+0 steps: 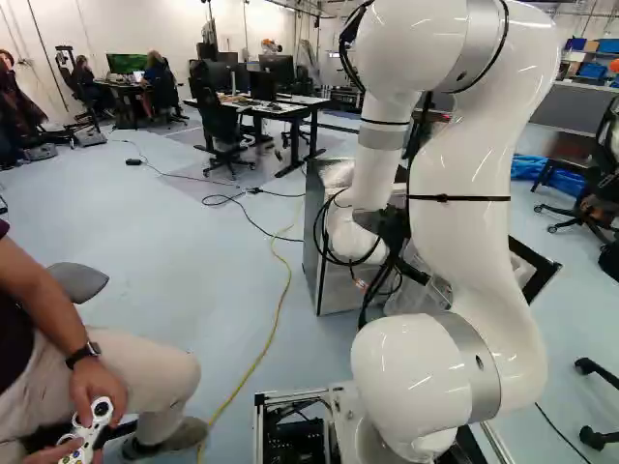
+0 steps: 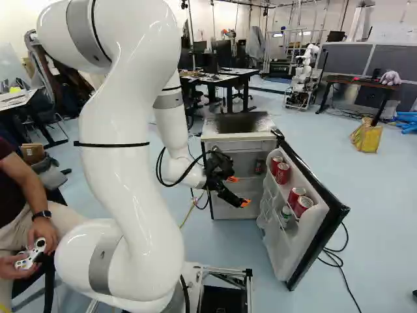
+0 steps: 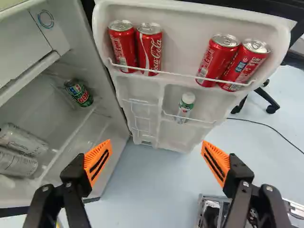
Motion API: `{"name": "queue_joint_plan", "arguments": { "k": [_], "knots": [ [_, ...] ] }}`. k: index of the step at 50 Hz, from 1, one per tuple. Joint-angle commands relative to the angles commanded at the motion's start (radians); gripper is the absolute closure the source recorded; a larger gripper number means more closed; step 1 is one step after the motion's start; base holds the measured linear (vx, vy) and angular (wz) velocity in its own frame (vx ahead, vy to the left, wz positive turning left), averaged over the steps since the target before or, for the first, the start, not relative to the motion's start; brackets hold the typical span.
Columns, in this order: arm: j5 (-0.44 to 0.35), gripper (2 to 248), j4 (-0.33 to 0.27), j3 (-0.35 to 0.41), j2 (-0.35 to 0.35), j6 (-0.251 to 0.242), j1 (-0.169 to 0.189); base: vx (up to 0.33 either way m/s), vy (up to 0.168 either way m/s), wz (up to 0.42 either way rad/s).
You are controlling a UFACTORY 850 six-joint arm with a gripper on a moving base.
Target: Grab a drink from the fridge
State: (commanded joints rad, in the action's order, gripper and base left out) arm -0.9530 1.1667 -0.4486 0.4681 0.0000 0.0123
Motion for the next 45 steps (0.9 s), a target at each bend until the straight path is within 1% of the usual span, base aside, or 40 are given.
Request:
{"name": "queue_joint_plan", "arguments": {
  "k": [21, 45],
  "knots": [
    [-0.048, 3, 0.013, -0.036, 0.02, 0.0, 0.001, 0.0, 0.0, 0.0],
    [-0.091, 3, 0.028, -0.084, 0.047, 0.0, 0.026, 0.0, 0.0, 0.0]
  ]
}}
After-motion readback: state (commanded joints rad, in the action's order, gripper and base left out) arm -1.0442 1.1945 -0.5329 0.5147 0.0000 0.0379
